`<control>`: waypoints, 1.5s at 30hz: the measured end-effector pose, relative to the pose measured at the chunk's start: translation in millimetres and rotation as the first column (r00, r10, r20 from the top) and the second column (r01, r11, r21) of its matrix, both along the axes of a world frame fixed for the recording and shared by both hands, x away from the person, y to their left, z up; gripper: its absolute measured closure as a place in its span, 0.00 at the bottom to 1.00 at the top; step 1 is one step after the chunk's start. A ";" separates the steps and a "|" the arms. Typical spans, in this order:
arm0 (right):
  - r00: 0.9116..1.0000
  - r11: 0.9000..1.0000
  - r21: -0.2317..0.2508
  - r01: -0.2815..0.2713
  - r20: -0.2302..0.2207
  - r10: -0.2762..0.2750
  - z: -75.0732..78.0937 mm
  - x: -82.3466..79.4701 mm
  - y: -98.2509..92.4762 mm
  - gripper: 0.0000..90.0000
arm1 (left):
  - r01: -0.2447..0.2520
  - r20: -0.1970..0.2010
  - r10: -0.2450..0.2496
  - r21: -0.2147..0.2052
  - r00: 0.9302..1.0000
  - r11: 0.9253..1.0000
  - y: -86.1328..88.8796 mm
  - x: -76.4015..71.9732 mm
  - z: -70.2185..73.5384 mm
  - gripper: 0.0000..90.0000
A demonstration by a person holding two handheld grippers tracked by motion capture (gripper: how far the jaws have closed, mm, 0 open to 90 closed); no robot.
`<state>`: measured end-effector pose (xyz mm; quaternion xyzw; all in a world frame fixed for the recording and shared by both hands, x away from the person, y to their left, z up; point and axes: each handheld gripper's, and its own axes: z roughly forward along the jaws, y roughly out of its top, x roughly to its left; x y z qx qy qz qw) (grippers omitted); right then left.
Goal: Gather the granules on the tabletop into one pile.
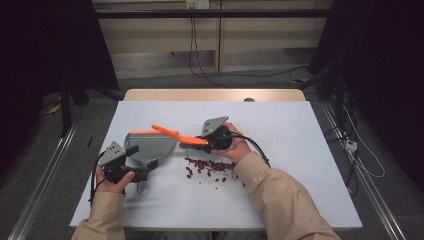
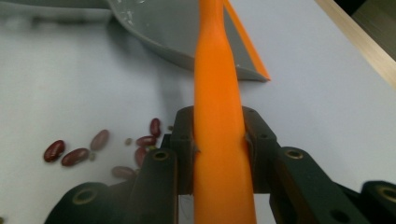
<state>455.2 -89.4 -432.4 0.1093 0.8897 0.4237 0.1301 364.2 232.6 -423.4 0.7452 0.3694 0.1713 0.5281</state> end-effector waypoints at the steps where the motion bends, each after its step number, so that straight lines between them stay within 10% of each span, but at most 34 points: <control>1: 1.000 1.000 -0.013 -0.009 0.008 0.010 0.2 -2.4 1.3 0.79 | 0.002 0.000 -0.002 0.001 1.000 1.000 0.0 0.2 -0.3 0.06; 14: 0.994 0.994 -0.028 -0.108 -0.020 0.107 5.7 -34.8 -11.1 0.79 | 0.001 -0.002 -0.001 0.011 1.000 1.000 0.1 -0.2 -1.2 0.06; 22: 1.000 0.999 0.045 -0.003 0.031 0.001 25.0 -34.6 -42.4 0.79 | 0.005 -0.002 -0.005 0.013 1.000 1.000 -1.6 -0.6 -1.3 0.06; 31: 0.990 0.991 -0.031 0.134 0.038 -0.132 7.9 -36.0 -89.2 0.79 | 0.007 -0.004 -0.007 0.012 1.000 1.000 -3.0 -0.3 -1.5 0.06; 45: 0.990 0.990 -0.003 0.140 0.016 -0.140 3.9 -57.8 -81.4 0.79 | 0.005 0.003 -0.005 0.009 1.000 1.000 -2.8 -0.7 -0.6 0.06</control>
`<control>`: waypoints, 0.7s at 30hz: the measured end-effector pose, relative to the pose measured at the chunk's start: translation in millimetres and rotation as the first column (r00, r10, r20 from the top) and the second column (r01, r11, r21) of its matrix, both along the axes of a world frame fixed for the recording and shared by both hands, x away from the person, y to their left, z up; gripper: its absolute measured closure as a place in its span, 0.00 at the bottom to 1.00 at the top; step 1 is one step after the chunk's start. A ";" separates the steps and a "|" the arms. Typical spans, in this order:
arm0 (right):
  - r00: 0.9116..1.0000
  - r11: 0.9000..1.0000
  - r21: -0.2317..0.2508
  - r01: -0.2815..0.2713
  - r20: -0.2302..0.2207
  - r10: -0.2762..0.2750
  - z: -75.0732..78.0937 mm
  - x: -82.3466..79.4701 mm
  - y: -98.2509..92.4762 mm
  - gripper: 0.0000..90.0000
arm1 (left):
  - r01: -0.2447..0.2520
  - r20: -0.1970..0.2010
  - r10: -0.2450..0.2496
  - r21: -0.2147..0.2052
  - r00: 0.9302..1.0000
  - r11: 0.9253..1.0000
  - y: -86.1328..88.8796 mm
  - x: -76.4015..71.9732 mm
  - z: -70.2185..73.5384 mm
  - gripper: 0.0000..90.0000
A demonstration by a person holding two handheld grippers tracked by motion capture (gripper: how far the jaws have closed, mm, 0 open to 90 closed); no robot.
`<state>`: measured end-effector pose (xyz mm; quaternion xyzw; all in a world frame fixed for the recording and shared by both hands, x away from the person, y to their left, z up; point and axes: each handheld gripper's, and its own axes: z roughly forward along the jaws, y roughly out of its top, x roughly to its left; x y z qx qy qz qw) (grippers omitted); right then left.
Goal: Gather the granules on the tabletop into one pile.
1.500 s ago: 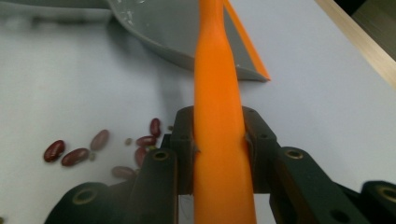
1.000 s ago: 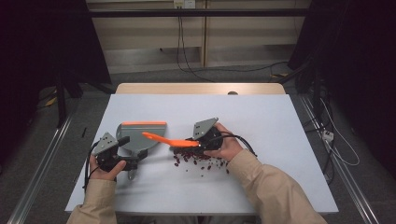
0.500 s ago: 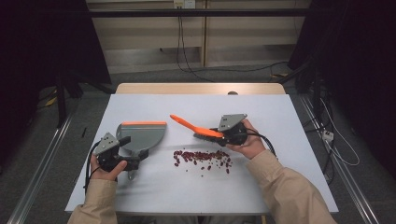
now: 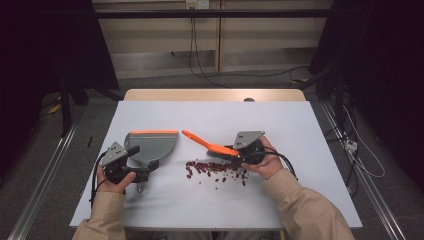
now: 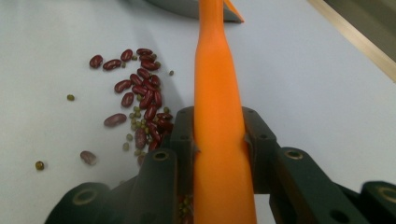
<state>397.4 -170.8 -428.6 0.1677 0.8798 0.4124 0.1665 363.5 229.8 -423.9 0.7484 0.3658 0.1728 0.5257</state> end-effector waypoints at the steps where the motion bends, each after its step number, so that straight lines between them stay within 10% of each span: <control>1: 1.000 1.000 0.003 0.013 0.005 -0.013 1.2 -0.2 -0.4 0.79 | 0.001 0.001 -0.001 0.001 1.000 1.000 -0.1 -0.1 0.2 0.06; 6: 0.994 0.990 0.093 0.108 0.000 -0.108 16.0 -0.3 0.3 0.79 | -0.001 0.000 0.001 -0.001 1.000 1.000 0.0 0.2 0.1 0.06; 12: 0.964 0.937 0.230 0.262 -0.106 -0.243 25.2 -3.7 13.0 0.79 | 0.000 -0.006 0.000 0.001 1.000 1.000 -0.5 0.0 -0.3 0.06; 21: 0.940 0.902 0.282 0.328 -0.188 -0.283 24.0 -9.1 45.4 0.79 | 0.005 0.000 -0.005 -0.012 1.000 1.000 0.2 -0.6 0.8 0.06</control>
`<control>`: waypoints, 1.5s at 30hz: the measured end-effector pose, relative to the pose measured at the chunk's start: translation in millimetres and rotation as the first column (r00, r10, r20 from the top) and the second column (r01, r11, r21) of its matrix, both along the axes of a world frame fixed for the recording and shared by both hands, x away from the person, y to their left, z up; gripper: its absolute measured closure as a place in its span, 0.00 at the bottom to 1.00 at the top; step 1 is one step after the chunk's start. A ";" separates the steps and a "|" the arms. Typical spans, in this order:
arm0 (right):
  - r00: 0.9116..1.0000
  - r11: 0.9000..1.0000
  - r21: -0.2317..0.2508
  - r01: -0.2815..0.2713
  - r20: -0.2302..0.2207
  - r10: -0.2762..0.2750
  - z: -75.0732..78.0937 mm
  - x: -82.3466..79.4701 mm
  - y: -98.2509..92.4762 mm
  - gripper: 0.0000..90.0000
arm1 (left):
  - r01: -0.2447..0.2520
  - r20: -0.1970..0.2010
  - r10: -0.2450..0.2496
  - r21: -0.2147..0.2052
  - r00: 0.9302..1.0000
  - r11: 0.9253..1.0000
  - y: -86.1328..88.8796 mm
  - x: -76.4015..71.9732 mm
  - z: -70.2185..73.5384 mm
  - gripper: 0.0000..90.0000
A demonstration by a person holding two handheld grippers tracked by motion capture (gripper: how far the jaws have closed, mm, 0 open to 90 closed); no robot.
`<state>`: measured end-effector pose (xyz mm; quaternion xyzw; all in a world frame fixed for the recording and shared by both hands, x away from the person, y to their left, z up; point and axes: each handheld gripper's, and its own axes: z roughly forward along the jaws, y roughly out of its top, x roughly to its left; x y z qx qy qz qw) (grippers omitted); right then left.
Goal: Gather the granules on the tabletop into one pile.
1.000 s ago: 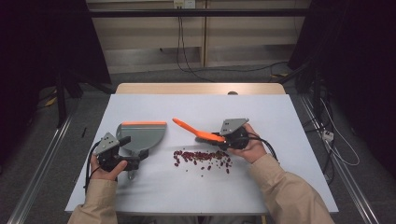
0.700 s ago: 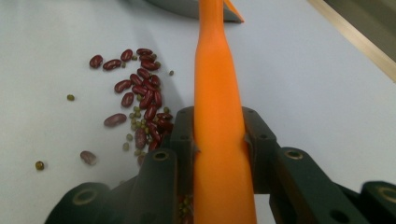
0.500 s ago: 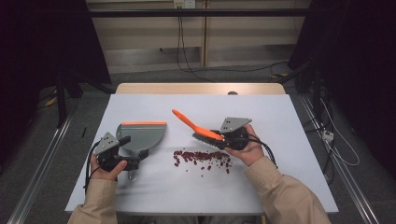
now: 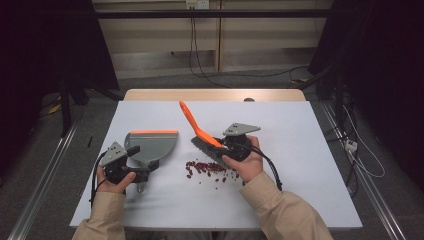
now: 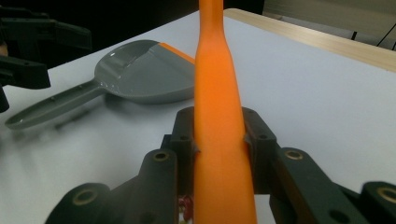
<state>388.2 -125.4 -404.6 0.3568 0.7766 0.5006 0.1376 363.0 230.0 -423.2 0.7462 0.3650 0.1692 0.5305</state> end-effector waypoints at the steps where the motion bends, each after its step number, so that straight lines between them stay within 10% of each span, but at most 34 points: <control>1: 1.000 1.000 0.010 0.011 -0.013 -0.011 -0.4 -0.5 2.5 0.79 | 0.000 0.000 0.000 0.000 1.000 1.000 0.0 0.0 0.1 0.06; 36: 0.994 0.991 0.120 0.051 -0.097 -0.039 -14.3 -27.6 67.3 0.79 | 0.000 0.015 0.000 0.008 1.000 1.000 -0.9 -0.9 1.6 0.06; 45: 0.973 0.975 0.178 0.137 -0.211 -0.098 -32.5 -26.4 84.0 0.79 | -0.001 0.013 0.001 0.006 1.000 1.000 -1.1 -0.6 1.2 0.06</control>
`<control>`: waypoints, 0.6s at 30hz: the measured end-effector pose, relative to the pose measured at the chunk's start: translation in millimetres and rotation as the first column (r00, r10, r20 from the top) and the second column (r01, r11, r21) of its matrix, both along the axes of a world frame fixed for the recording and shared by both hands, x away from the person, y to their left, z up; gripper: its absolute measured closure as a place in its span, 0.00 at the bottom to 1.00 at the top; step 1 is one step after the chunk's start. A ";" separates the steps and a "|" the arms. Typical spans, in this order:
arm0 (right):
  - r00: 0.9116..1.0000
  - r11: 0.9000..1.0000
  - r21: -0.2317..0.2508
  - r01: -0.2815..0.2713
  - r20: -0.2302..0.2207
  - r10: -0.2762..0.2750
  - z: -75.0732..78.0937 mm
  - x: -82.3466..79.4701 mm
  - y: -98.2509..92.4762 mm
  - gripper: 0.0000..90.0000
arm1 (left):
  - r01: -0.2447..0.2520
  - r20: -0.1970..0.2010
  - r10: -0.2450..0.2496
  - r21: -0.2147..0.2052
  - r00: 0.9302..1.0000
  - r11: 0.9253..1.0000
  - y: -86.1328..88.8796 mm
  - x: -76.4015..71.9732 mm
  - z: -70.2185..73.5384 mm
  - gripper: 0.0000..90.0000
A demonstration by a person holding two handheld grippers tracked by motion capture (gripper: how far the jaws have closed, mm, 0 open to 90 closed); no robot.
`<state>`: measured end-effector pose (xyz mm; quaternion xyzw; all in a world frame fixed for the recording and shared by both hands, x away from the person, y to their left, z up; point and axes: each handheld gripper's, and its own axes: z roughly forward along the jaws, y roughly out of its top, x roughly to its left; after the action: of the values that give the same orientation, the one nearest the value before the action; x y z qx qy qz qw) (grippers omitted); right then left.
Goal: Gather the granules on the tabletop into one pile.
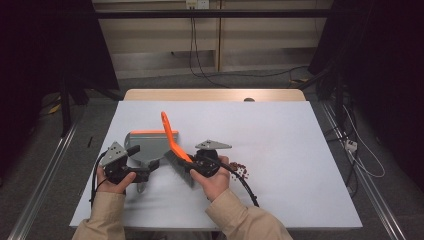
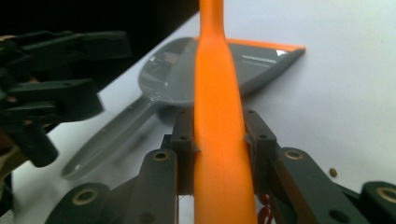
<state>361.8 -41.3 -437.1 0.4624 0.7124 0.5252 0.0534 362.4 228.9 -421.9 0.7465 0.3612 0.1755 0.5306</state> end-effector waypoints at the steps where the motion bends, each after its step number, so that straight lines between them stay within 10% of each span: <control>1: 1.000 1.000 -0.018 0.008 -0.009 -0.008 -2.2 1.2 0.8 0.79 | -0.001 0.000 0.001 -0.001 1.000 1.000 0.1 0.0 0.0 0.06; 18: 0.980 0.983 -0.116 0.142 -0.121 -0.156 -10.0 8.0 -37.7 0.77 | -0.002 0.001 0.002 0.003 1.000 1.000 0.0 -0.2 0.1 0.06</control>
<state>369.7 -79.0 -447.1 0.5442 0.7047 0.4497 0.0708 362.2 228.9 -421.8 0.7468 0.3615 0.1769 0.5294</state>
